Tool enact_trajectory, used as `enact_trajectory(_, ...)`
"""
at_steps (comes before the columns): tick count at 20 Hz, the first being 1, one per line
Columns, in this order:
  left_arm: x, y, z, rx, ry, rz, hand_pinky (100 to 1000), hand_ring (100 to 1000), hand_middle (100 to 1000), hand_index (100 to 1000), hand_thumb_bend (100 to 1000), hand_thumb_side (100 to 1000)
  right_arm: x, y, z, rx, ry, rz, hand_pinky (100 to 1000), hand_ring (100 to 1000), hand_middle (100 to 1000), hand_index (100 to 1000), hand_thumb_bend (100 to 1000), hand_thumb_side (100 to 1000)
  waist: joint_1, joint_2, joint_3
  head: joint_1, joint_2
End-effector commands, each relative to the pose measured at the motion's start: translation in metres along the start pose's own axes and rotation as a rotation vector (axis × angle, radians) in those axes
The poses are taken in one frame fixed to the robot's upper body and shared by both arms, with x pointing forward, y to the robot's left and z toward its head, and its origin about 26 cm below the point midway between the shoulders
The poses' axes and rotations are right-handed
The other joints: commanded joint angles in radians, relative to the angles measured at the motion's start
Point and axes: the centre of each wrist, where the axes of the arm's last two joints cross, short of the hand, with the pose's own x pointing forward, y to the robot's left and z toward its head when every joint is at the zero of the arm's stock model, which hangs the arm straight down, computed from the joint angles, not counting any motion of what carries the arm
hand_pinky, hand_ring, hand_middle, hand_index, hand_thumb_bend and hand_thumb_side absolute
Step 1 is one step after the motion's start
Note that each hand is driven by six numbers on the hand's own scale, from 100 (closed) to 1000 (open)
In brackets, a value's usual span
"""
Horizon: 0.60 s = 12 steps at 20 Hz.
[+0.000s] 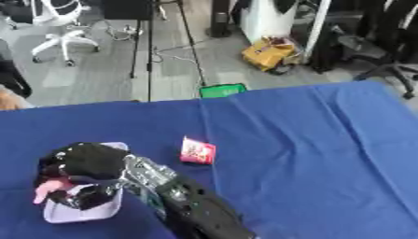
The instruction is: Pick up objects on the table and place them in the box.
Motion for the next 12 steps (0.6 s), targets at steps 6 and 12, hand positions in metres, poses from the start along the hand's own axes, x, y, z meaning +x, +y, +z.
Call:
enact_trajectory(6, 0.007, -0.001, -0.006, -0.011, -0.033, 0.005, 672, 706, 782, 848, 491, 756, 0.005, 0.009, -0.005, 0.060, 0.013, -0.054, 751, 818, 763, 809, 100, 270, -0.001, -0.001, 0.004, -0.006, -0.016)
enact_trajectory(12, 0.006, -0.001, -0.005, -0.010, -0.030, 0.005, 672, 705, 782, 848, 488, 758, 0.004, -0.001, -0.007, 0.156, 0.077, 0.015, 941, 981, 948, 972, 357, 448, 0.000, -0.001, 0.002, -0.009, -0.016)
